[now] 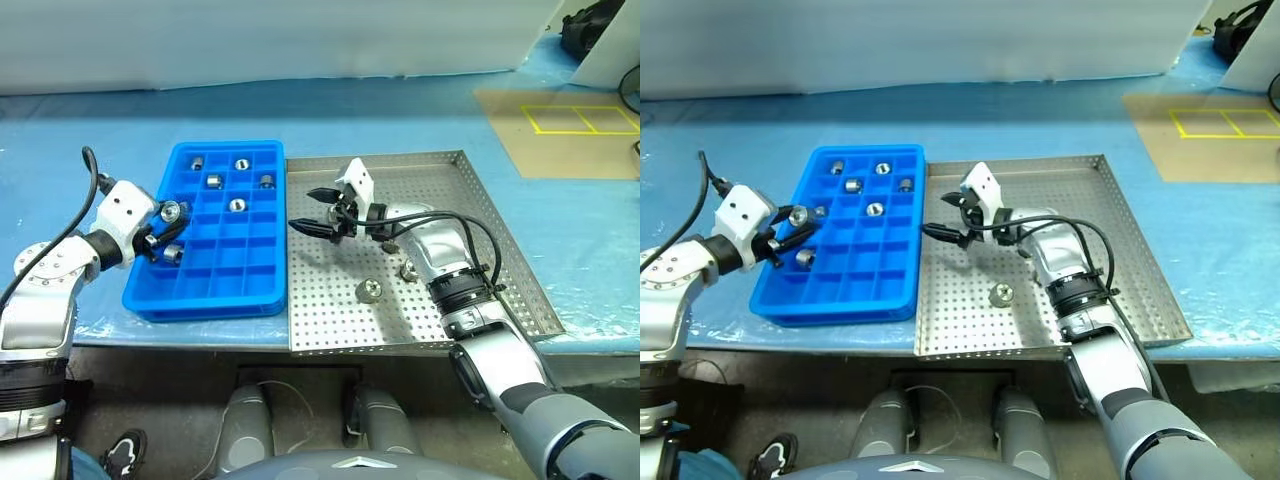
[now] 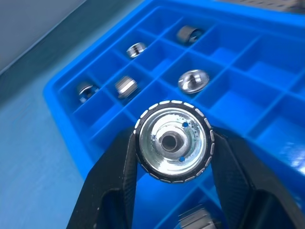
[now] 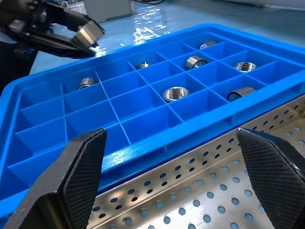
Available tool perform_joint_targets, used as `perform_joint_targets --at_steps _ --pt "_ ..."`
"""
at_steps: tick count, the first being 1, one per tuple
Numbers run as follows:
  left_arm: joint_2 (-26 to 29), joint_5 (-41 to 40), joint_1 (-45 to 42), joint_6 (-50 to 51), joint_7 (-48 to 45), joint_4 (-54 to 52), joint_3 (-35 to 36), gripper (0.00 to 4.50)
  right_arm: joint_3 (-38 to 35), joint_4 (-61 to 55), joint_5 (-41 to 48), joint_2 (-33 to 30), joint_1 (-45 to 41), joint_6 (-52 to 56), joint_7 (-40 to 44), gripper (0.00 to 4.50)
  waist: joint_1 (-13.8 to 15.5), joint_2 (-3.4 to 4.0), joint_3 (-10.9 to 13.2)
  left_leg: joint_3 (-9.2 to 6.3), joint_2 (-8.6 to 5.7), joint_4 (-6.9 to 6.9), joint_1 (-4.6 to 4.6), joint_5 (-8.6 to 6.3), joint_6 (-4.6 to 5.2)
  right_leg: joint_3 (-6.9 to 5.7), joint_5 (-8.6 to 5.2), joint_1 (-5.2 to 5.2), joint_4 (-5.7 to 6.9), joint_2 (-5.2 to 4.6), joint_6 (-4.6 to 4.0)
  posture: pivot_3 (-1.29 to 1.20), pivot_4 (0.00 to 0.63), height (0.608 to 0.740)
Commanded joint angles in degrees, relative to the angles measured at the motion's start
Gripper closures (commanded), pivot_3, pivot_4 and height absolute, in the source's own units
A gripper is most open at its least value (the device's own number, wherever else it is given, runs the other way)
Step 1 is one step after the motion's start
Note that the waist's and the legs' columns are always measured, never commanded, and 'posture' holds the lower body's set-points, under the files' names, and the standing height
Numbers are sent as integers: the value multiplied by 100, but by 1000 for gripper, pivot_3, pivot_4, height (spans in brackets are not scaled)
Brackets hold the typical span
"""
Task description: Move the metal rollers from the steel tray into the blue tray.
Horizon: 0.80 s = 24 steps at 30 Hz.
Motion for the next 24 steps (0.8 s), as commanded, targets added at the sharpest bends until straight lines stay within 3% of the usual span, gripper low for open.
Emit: perform_joint_targets --at_steps 1,8,14,19,20,24 --pt "-174 104 -421 -236 437 363 -125 2640 -25 -66 6 25 -175 -120 101 0 12 -1 0 0 -2 -1 0 2 -3 -1 0 0 2 1 0 -46 150 740" --pt "-376 249 -956 -413 465 1182 -708 2640 -74 -290 -21 -92 -60 -17 111 0 -9 -6 -3 -1 -4 -2 -8 3 -3 -1 1 -9 0 3 0 -84 150 740" --pt "-147 140 -585 -230 -94 821 -982 2640 -144 -602 23 -231 147 154 36 0 -38 -9 -5 2 -1 -11 -16 4 -5 1 1 -28 0 8 -1 -132 150 740" --pt "-82 118 -593 -192 -95 1150 -952 2640 -155 -770 38 -244 276 241 -88 0 -37 -9 -5 5 -1 -14 -7 7 -10 4 1 -23 3 8 -1 -149 150 740" --pt "-69 127 -621 -214 -103 1208 -966 2079 -151 -784 28 -246 292 243 -107 0 -38 -9 -5 5 -2 -13 0 7 -10 5 1 -17 3 8 -1 -152 150 740" --pt "-81 144 -878 -182 20 1349 -955 910 -168 -811 28 -273 314 262 -157 0 -39 -8 -5 5 -2 -15 19 8 -12 7 1 1 3 8 -1 -157 150 740"
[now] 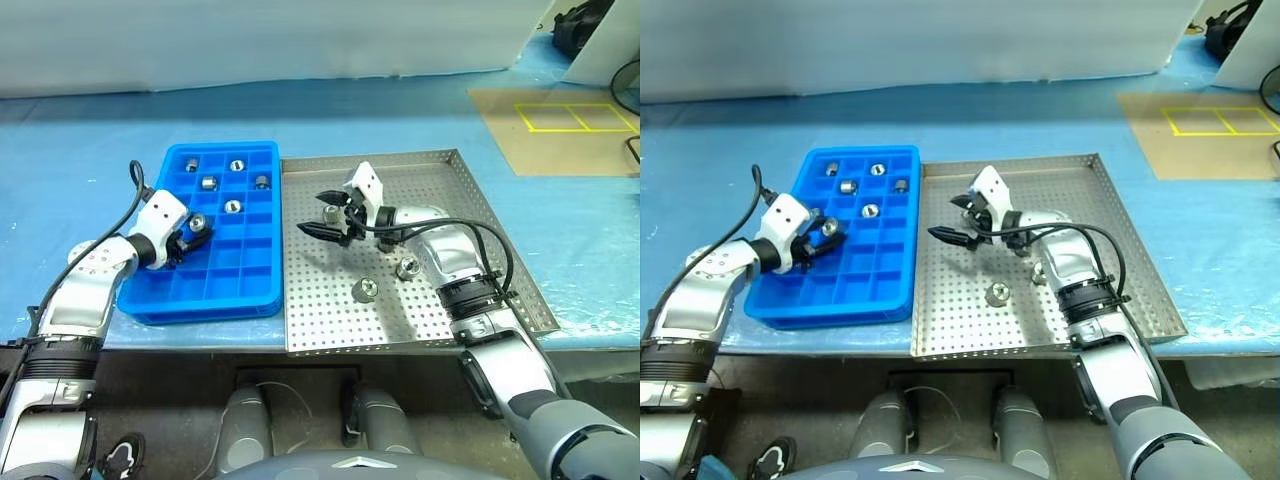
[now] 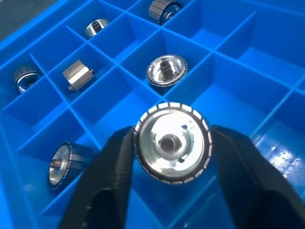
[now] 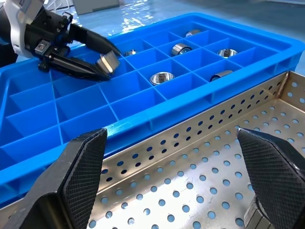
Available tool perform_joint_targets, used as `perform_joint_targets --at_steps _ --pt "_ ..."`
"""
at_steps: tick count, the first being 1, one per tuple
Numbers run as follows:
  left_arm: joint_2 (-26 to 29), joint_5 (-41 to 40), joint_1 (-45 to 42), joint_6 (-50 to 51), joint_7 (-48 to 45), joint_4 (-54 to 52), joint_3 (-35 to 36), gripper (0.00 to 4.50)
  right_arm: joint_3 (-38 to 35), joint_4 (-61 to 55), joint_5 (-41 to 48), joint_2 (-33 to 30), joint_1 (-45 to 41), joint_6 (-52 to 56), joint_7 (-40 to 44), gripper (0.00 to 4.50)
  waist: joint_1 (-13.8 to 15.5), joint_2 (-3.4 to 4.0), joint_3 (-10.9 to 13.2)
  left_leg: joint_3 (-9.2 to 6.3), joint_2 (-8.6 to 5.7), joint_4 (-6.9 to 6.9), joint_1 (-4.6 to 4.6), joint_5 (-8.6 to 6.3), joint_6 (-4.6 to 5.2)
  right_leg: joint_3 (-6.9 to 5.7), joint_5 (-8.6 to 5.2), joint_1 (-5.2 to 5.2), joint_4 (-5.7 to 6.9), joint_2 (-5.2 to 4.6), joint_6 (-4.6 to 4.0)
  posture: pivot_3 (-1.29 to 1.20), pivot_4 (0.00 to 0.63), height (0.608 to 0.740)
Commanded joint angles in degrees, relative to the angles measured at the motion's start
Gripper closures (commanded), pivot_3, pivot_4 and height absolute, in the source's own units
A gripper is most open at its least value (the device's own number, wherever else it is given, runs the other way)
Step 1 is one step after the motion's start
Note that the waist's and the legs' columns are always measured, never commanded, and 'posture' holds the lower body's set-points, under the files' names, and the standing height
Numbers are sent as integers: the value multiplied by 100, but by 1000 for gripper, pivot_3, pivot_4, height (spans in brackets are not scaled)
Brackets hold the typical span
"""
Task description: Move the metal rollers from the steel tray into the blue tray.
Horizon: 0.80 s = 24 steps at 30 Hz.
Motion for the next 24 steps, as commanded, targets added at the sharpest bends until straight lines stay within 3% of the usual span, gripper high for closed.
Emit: perform_joint_targets --at_steps 1,2,10,18,24 --pt "28 61 -231 55 142 197 9 630 -134 -262 90 -23 -35 -15 -38 0 1 0 0 0 -1 0 0 0 0 1 0 0 0 0 0 -157 150 740" --pt "-10 71 -309 69 209 254 7 265 -138 -262 92 -29 -34 -15 -44 0 1 0 0 0 -1 0 -1 0 -1 1 0 0 0 0 0 -157 150 740" --pt "-430 -235 -1096 34 71 49 -187 265 -199 -340 127 -111 -4 21 -115 0 17 -1 1 -1 -3 -1 -15 0 0 0 0 -6 -5 -1 -1 -210 150 740" --pt "-1103 -317 -2145 -343 -1379 704 -1295 265 -627 -717 192 -574 173 227 -342 0 -49 -4 0 2 -7 6 -18 1 1 5 1 -6 -5 -2 0 -327 150 740" --pt "-1348 -222 -2310 -387 -2495 836 -2172 265 -1029 -1391 282 -976 830 551 -699 0 -275 -5 0 4 -8 4 -25 2 11 9 1 -10 -14 2 1 -464 150 740"
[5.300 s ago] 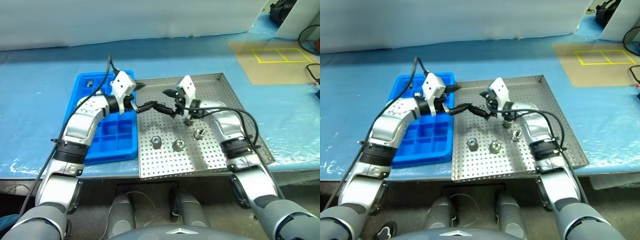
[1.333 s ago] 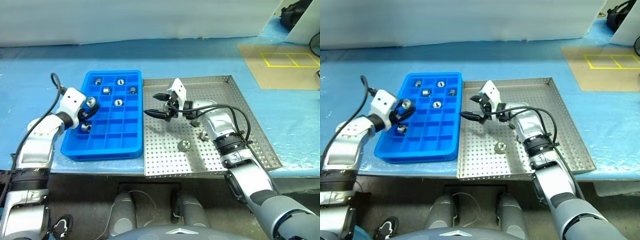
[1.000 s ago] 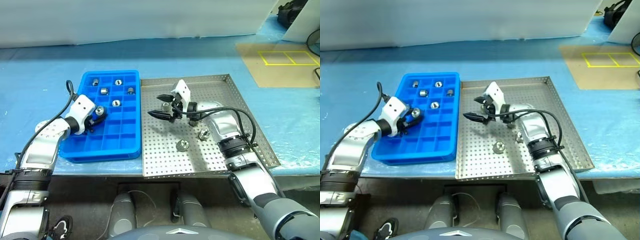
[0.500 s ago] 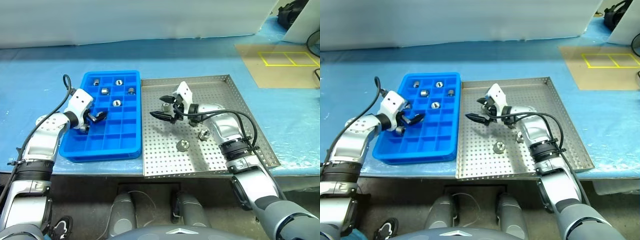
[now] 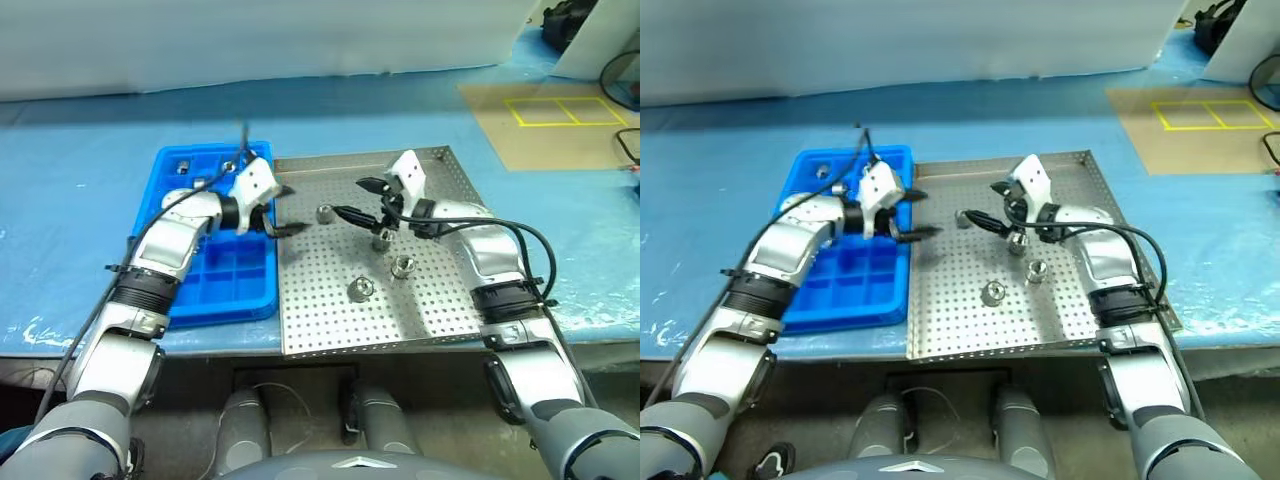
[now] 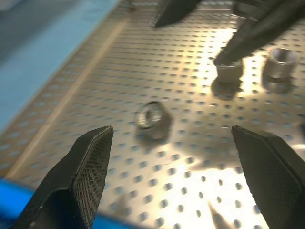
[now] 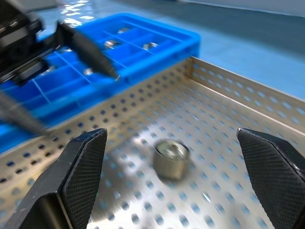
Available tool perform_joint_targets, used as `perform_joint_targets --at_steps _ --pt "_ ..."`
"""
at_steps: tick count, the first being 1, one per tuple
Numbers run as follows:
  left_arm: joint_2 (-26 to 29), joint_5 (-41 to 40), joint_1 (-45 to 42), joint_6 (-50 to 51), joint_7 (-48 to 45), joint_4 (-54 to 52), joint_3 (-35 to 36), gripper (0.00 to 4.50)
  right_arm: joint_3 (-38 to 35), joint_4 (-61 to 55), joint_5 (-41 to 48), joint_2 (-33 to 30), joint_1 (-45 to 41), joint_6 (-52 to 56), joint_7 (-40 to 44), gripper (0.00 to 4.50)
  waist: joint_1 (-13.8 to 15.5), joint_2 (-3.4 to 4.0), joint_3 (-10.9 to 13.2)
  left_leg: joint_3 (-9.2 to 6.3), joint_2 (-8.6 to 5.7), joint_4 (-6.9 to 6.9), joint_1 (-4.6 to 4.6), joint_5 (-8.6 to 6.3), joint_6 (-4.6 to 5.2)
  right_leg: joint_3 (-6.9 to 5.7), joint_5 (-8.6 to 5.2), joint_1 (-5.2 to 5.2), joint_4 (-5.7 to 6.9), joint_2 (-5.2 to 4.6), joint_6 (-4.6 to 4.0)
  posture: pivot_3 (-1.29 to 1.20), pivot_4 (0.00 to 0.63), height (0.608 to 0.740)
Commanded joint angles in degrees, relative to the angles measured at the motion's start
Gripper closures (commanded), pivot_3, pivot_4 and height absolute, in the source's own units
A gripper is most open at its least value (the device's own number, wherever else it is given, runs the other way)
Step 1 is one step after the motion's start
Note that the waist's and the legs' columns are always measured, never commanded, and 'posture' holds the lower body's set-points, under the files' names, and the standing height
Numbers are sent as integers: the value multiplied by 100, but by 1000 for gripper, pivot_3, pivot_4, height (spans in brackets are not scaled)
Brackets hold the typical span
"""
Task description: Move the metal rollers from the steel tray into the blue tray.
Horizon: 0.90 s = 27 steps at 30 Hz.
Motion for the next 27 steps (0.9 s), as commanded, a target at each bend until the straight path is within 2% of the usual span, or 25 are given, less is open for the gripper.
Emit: perform_joint_targets --at_steps 1,7,12,19,23,27 --pt "-64 135 -172 -180 -573 1 -432 265 -387 -828 207 -199 465 274 -268 0 -61 0 0 0 0 0 -2 0 5 0 0 -1 -1 0 0 -479 150 740" --pt "-478 243 -483 -448 -790 667 -574 265 -1014 -2045 433 -122 1543 813 -1144 0 -273 0 0 1 -1 10 1 -9 7 4 2 4 -4 4 5 -590 150 740" --pt "-684 282 -668 -553 -1075 971 -653 265 -1323 -2542 617 330 1808 1046 -1952 0 -526 0 0 1 -5 25 0 -11 8 10 6 8 -7 5 19 -638 150 740" --pt "-463 381 -550 -440 -1740 775 -887 265 -1245 -2781 688 345 1939 1176 -2149 0 -805 1 0 -3 -6 25 -14 -19 23 6 7 8 -22 6 20 -650 150 740" --pt "-401 417 -444 -377 -1822 712 -942 265 -1254 -2705 712 260 1892 1170 -2126 0 -879 1 0 -4 -7 26 -19 -21 35 4 7 9 -30 5 20 -643 150 740" --pt "-603 507 -404 -498 -1541 887 -897 265 -1173 -2644 692 226 1855 1140 -2117 0 -911 1 0 -5 -7 28 -19 -23 39 -2 7 16 -36 2 20 -642 150 740"
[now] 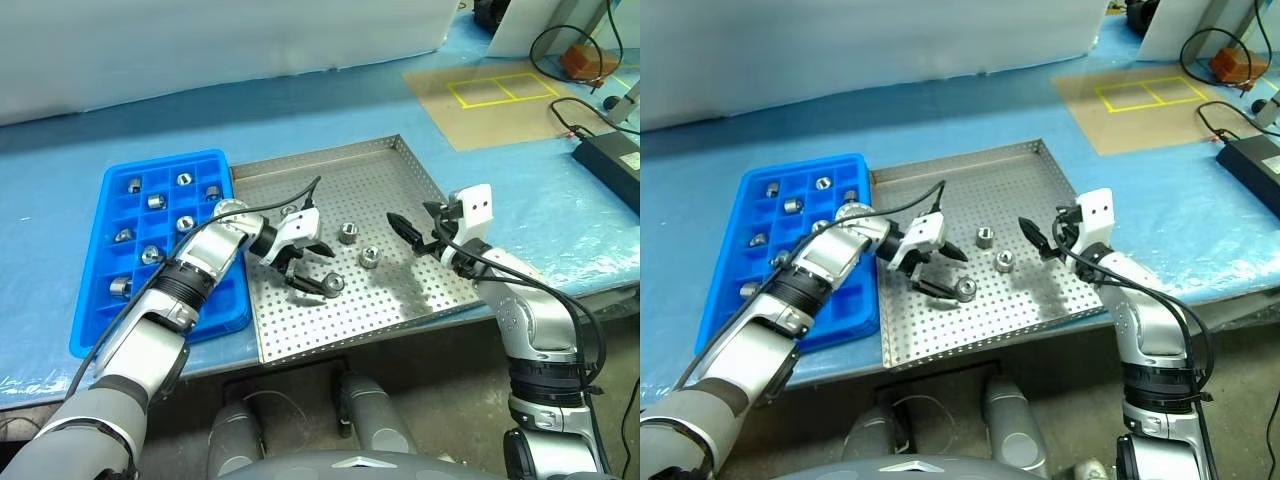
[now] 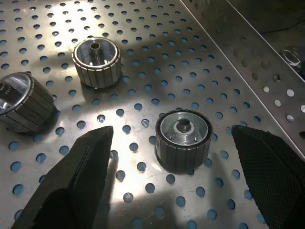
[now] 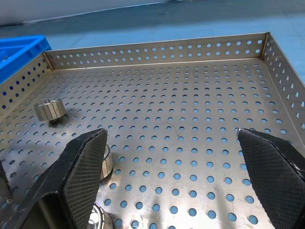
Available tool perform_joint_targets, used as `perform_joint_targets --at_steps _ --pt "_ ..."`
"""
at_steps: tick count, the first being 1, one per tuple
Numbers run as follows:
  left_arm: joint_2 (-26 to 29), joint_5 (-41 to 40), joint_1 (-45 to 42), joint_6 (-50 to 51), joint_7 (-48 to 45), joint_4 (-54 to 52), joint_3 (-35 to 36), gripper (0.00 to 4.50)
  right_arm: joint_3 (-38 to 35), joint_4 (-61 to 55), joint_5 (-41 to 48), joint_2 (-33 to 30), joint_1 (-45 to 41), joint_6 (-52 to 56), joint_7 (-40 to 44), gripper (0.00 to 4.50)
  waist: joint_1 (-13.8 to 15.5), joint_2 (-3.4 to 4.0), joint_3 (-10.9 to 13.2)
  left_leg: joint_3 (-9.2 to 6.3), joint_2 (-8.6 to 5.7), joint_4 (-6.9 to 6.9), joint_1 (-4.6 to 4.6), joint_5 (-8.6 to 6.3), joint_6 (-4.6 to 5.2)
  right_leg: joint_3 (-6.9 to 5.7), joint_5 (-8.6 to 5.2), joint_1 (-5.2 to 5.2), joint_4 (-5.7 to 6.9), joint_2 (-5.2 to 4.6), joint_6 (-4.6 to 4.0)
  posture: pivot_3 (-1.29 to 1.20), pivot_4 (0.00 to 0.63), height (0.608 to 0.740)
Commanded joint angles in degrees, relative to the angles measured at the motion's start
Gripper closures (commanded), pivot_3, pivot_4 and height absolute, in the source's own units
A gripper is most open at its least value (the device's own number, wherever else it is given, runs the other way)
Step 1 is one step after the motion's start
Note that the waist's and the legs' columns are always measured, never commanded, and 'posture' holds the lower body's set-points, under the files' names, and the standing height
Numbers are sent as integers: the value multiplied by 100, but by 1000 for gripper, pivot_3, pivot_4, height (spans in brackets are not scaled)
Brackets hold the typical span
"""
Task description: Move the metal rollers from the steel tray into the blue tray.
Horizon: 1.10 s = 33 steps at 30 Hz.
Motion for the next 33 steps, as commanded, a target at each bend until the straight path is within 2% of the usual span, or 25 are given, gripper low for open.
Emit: perform_joint_targets --at_steps 1,6,14,20,24,27,30,32,33 --pt "-164 81 -18 -157 238 31 24 265 49 -170 61 -64 -91 -66 0 0 -11 0 0 0 0 2 1 -2 3 -1 0 5 -3 -1 0 -644 150 740" --pt "-391 183 19 -190 472 323 23 265 81 -147 52 -86 -119 -82 -12 0 -103 1 0 -1 -3 9 2 -12 20 -3 1 23 -25 -5 2 -652 150 740" --pt "-298 239 80 303 55 279 -134 265 121 -191 43 -130 -46 -72 -27 0 -247 1 -1 0 -4 5 -9 -16 52 -7 17 31 -69 -7 23 -659 150 740" --pt "-379 307 90 201 171 413 -118 265 118 -154 40 -146 -77 -90 -46 0 -251 3 -2 0 -3 6 4 -17 52 -10 16 45 -71 -7 23 -658 150 740" --pt "-358 346 80 186 214 407 -101 1122 132 -176 67 -164 -59 -71 -15 0 -254 3 -2 0 -6 9 7 -20 48 -10 16 50 -71 -11 23 -655 150 740" --pt "-339 361 75 179 212 406 -102 1122 151 -211 81 -193 -17 -53 7 0 -254 4 -2 -1 -4 8 7 -19 49 -11 16 51 -71 -10 23 -655 150 740" --pt "-326 354 89 147 219 394 -79 1643 134 -218 98 -241 17 -47 50 0 -256 4 -3 -2 -5 9 6 -17 53 -11 17 51 -71 -10 23 -654 150 740" --pt "-361 386 41 126 367 490 -33 2292 130 -228 129 -276 12 -20 94 0 -256 4 -2 -2 -5 9 7 -17 53 -11 17 51 -71 -10 23 -653 150 740" --pt "-382 400 5 96 434 566 -10 2292 128 -254 175 -308 9 16 147 0 -256 5 -3 -2 -4 9 7 -17 52 -12 17 51 -71 -10 23 -651 150 740"
